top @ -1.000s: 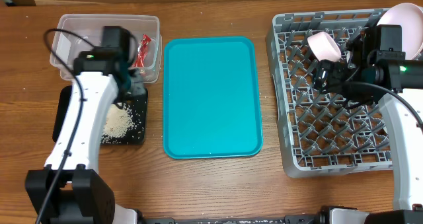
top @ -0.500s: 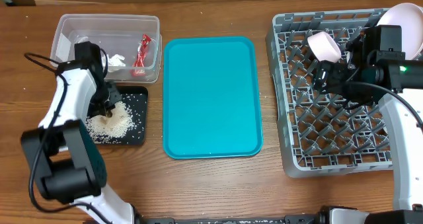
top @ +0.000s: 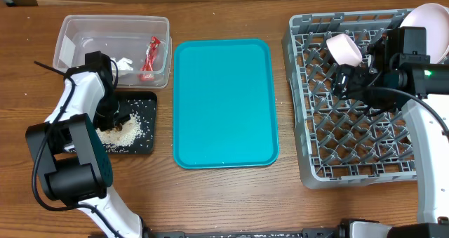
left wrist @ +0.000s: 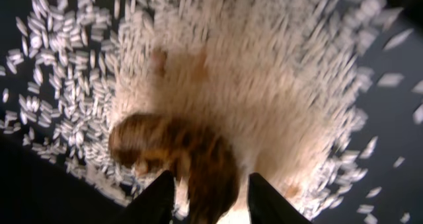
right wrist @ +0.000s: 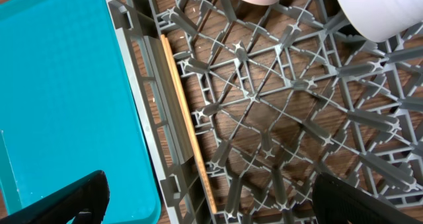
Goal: Sort waste into correct bins and load items into the dishwasher
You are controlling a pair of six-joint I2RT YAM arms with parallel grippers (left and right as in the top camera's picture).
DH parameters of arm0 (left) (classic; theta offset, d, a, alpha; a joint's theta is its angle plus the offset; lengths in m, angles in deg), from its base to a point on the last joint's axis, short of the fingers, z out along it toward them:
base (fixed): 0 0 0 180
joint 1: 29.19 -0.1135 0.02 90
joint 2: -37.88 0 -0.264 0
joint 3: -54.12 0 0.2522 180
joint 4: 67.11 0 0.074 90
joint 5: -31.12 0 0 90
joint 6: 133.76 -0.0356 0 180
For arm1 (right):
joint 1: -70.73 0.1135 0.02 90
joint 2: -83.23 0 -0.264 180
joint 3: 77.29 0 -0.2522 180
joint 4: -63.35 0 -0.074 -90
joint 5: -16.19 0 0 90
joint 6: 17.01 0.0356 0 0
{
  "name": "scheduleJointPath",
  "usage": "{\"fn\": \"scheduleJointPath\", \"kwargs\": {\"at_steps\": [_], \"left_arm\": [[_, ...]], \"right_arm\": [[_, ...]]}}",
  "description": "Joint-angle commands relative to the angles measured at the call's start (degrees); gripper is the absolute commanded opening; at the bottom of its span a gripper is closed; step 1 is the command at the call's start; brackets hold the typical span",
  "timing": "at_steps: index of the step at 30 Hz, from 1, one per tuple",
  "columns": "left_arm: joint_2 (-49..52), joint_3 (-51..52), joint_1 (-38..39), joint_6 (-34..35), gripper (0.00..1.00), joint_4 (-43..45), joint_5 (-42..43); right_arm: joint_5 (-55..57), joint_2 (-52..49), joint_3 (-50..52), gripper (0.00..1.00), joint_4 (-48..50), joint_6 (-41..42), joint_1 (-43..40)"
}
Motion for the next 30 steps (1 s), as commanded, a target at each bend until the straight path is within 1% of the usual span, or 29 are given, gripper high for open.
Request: {"fn": "scheduleJointPath", "kwargs": {"at_steps": [1, 8, 13, 15, 17, 19, 20, 21, 23, 24, 25, 27, 30], "left_arm": [[0.61, -4.46, -0.09, 0.17, 0.45, -2.54, 0.15], [-2.34, -12.68, 0.07, 0.17, 0.48, -7.32, 3.26], [-8.13, -13.88, 1.64, 0.00, 0.49, -7.08, 5.31], [-10.29, -13.88, 2.99, -0.02, 0.50, -6.84, 6.29], [-12.09, -13.88, 4.90, -0.17, 0.55, -6.56, 8.44], [-13.14, -13.88, 7.45, -2.82, 0.61, -5.75, 11.13], [-13.27, -13.88, 9.07, -4.42, 0.67, -5.46, 11.69], [-13.27, -13.88, 10.75, -5.62, 0.74, -5.46, 11.65], [-12.98, -13.73, 13.97, -9.03, 0.92, -5.75, 11.63], [-12.83, -13.68, 15.41, -11.08, 0.98, -6.21, 11.67], [-12.79, -13.68, 16.72, -13.07, 0.99, -7.10, 11.65], [-12.79, -13.68, 18.60, -14.01, 1.00, -9.38, 11.26], [-12.81, -13.70, 19.43, -11.63, 1.00, -14.64, 11.28]], "right_arm": [[0.55, -0.13, -0.13, 1.00, 0.15, 0.26, -0.17], [0.55, -0.13, -0.13, 1.00, 0.13, 0.26, -0.17], [0.04, -0.15, -0.13, 1.00, 1.36, 0.35, -0.15], [-2.45, -0.26, -0.13, 1.00, 3.43, 0.35, -0.09], [-6.49, -0.52, -0.13, 1.00, 6.73, 0.50, -0.09], [-11.30, -0.90, -0.13, 1.00, 10.86, 0.63, -0.04], [-13.33, -1.18, -0.13, 1.00, 13.16, 1.25, 0.13], [-14.86, -1.42, -0.13, 1.00, 15.37, 2.27, 0.39], [-16.24, -1.90, -0.13, 1.00, 18.95, 3.69, 1.55], [-16.17, -2.23, -0.13, 1.00, 20.15, 3.69, 2.60], [-15.93, -2.54, -0.13, 1.00, 20.52, 3.69, 3.56], [-14.64, -3.45, -0.13, 1.00, 19.52, 3.52, 5.64], [-12.22, -5.25, -0.13, 1.00, 13.94, -0.81, 8.28]]}}
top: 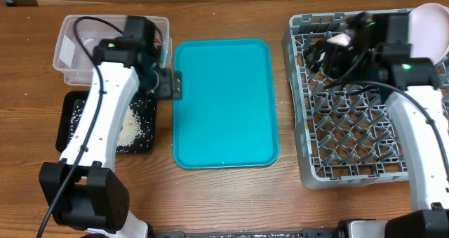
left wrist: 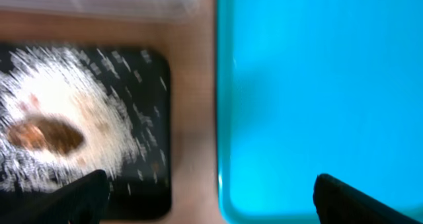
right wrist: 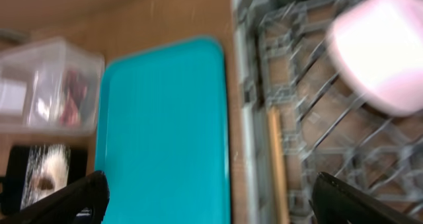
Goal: Sort waste into correct bins and load items into the dishwasher
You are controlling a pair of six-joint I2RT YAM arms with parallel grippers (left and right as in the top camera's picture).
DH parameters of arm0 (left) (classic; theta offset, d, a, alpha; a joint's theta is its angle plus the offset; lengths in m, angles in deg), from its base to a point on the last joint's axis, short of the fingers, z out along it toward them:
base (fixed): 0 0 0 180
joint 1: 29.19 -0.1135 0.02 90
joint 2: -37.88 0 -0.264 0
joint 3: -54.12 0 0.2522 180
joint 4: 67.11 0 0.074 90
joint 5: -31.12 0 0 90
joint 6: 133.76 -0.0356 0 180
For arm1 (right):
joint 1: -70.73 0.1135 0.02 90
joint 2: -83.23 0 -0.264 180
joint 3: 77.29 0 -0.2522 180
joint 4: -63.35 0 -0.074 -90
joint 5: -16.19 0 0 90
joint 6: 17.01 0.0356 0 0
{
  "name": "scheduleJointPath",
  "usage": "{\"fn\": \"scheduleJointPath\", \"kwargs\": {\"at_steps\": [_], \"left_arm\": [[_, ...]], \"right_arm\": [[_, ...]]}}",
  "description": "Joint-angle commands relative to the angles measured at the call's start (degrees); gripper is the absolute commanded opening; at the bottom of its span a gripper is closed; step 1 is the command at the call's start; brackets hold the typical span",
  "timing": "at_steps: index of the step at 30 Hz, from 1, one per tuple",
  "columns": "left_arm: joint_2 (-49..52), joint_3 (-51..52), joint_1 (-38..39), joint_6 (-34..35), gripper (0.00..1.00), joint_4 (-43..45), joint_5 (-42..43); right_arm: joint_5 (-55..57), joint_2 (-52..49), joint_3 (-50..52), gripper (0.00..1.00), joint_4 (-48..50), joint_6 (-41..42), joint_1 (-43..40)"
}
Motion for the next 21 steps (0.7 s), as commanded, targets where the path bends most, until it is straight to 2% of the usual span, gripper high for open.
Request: {"fn": "scheduleJointPath", "kwargs": {"at_steps": [1, 6, 11, 16, 21], "left_arm": [[-0.35, -0.50, 0.07, -0.04, 1.00, -5.03, 0.55], [-0.39, -0.50, -1.40, 0.13, 1.00, -14.21, 4.90], [-0.70, -0.48, -1.33, -0.04, 0.96, -19.50, 5.29], [-4.17, 0.92, 0.09, 0.00, 0.94, -19.26, 4.74], [-14.01, 7.54, 0.68, 0.31, 0.94, -14.84, 4.68]], "right_arm": [[1.64, -2.60, -0.17, 1.00, -5.18, -4.55, 3.06], [6.01, -4.92, -0.17, 1.00, -14.80, -4.96, 3.74], [6.14, -4.63, -0.17, 1.00, -20.90, -4.96, 2.64], [9.49, -3.91, 0.13, 1.00, -25.38, -4.92, 2.34], [10.64, 0.68, 5.18, 1.00, -22.67, -4.48, 2.34]]}}
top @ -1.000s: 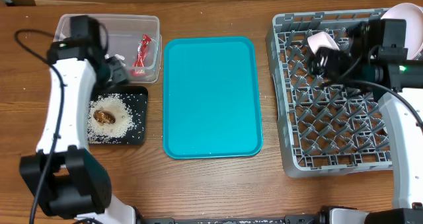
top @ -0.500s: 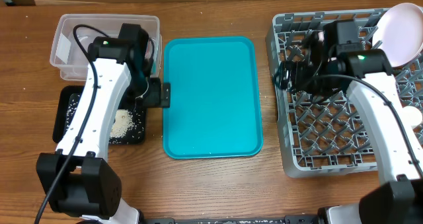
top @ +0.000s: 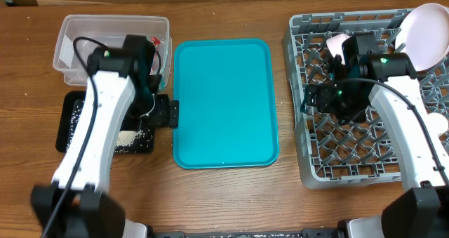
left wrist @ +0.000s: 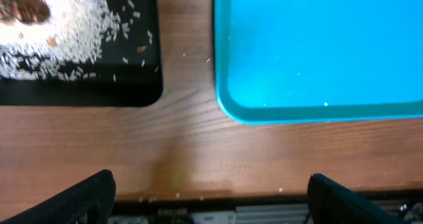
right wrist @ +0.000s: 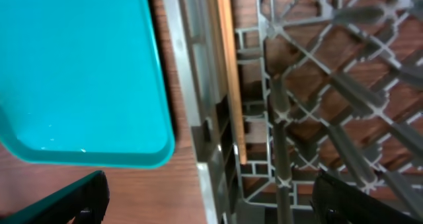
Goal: Sort waste into correct bins and load items into the dishwasher
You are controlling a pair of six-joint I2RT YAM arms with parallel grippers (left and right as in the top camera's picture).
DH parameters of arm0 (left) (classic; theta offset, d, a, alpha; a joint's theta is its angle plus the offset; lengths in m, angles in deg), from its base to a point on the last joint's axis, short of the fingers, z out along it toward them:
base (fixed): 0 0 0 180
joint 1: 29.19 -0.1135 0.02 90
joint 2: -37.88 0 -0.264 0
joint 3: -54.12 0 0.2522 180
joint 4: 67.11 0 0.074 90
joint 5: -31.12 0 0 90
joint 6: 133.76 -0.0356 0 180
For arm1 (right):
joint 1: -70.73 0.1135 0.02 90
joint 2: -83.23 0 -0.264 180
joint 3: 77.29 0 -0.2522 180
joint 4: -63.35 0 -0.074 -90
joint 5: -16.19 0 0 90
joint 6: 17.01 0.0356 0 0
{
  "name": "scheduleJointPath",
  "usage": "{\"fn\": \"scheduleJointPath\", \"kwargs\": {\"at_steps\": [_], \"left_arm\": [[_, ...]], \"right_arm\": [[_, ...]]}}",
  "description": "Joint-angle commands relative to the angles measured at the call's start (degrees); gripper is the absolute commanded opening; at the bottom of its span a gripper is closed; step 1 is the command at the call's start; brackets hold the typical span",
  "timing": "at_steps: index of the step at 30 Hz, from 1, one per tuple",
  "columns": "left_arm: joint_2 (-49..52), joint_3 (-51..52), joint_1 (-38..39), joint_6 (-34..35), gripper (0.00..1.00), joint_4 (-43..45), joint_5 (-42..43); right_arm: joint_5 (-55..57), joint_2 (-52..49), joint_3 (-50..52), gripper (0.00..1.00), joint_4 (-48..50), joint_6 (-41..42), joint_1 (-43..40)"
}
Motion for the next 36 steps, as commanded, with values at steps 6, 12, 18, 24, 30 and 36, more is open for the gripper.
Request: {"fn": "scheduleJointPath", "kwargs": {"at_steps": [6, 12, 18, 24, 30, 36], "left_arm": [[-26.51, 17.42, 0.57, 2.49, 0.99, 12.52, 0.57], [-49.83, 29.88, 0.57, 10.01, 1.00, 23.26, -5.29], [-62.84, 34.21, 0.57, 10.75, 1.00, 28.92, -8.61], [-64.67, 34.21, 0.57, 10.75, 1.00, 25.22, -8.61], [-64.67, 34.21, 0.57, 10.75, 1.00, 21.59, -8.61], [-64.67, 34.21, 0.57, 10.75, 1.00, 19.76, -8.61]], "right_arm": [[2.21, 18.60, 13.27, 1.00, 9.35, 1.84, -0.33], [5.31, 40.30, 23.93, 1.00, 19.47, 1.68, -0.33], [7.50, 53.40, 26.23, 1.00, 23.39, 1.68, -0.33], [7.50, 55.58, 26.23, 1.00, 22.23, 1.68, -0.33], [7.48, 55.58, 26.23, 1.00, 21.14, 1.68, -0.33], [7.48, 55.58, 26.23, 1.00, 19.61, 1.68, -0.33]]}}
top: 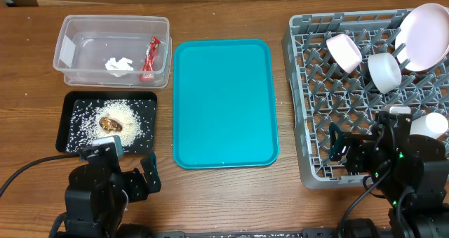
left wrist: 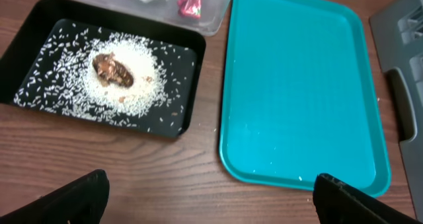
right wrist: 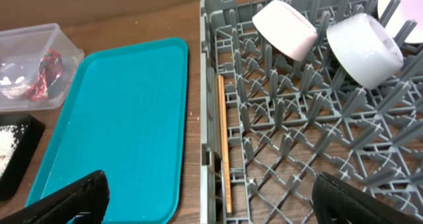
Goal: Sort waste into correct bins and load items into the dishwasher
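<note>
The clear bin (top: pixel 112 17) at the far left holds a white crumpled paper (top: pixel 119 64) and a red wrapper (top: pixel 150 55). In front of it the black tray (top: pixel 65 122) carries scattered rice and a brown food piece (top: pixel 109 123). The teal tray (top: pixel 224 104) in the middle is bare. The grey dish rack (top: pixel 351 111) on the right holds a pink cup (top: pixel 344 50), a white bowl (top: pixel 384 71), a pink plate (top: pixel 424 36) and a wooden chopstick (right wrist: pixel 223 145). My left gripper (left wrist: pixel 211 207) is open near the front edge, holding nothing. My right gripper (right wrist: pixel 211 207) is open over the rack's front left.
Another white cup (top: pixel 429 124) sits at the rack's right side, partly behind my right arm. Both arm bases stand at the table's front edge, left and right. Bare wood lies between the teal tray and the front edge.
My left arm was stretched out between the black tray and the teal tray and is now back at the front edge. My right arm has drawn back from the rack's middle to its front.
First my left gripper was low in the black tray, fingers either side of the brown food piece, and the right was by the pink cup. Then the left was open near the bin, the food left on the rice. Both arms then came nearer and now sit folded back.
</note>
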You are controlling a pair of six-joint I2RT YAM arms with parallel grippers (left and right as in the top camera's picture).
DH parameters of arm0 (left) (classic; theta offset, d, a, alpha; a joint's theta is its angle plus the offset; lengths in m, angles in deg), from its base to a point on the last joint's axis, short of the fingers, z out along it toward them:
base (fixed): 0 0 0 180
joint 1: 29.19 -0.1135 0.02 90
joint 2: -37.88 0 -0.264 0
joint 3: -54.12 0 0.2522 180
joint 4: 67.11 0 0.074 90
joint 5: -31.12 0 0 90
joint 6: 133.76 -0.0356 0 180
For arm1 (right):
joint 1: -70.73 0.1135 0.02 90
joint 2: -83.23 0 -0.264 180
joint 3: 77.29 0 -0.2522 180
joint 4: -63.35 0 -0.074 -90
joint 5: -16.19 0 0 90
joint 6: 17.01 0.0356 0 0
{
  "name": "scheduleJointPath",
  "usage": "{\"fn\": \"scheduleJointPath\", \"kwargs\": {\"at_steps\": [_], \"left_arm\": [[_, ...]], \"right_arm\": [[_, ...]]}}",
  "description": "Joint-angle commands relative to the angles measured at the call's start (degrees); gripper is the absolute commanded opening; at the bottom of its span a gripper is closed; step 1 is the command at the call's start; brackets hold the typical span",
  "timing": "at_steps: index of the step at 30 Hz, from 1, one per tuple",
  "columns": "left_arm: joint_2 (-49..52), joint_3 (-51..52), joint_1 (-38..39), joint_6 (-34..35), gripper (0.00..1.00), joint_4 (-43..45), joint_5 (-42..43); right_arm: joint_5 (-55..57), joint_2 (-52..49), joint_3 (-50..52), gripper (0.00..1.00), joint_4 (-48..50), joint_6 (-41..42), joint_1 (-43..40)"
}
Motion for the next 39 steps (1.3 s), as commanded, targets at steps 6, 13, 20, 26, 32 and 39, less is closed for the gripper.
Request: {"fn": "scheduleJointPath", "kwargs": {"at_steps": [6, 13, 20, 26, 32, 39], "left_arm": [[-0.44, 0.57, 0.22, 0.55, 1.00, -0.20, -0.76], [-0.44, 0.57, 0.22, 0.55, 1.00, -0.20, -0.76], [-0.44, 0.57, 0.22, 0.55, 1.00, -0.20, -0.76], [-0.44, 0.57, 0.22, 0.55, 1.00, -0.20, -0.76], [-0.44, 0.57, 0.22, 0.55, 1.00, -0.22, -0.76], [-0.44, 0.57, 0.22, 0.55, 1.00, -0.22, -0.76]], "right_arm": [[0.52, 0.11, 0.31, 1.00, 0.00, 0.20, -0.33], [0.52, 0.20, 0.74, 1.00, -4.55, 0.20, -0.42], [1.16, 4.44, 4.59, 1.00, -3.56, -0.02, -0.37], [0.90, 13.51, 13.40, 1.00, 7.50, 0.02, 0.81], [0.94, 24.35, 25.75, 1.00, 23.69, -0.02, 3.74], [0.50, 34.14, 40.52, 1.00, 44.85, -0.02, 3.93]]}}
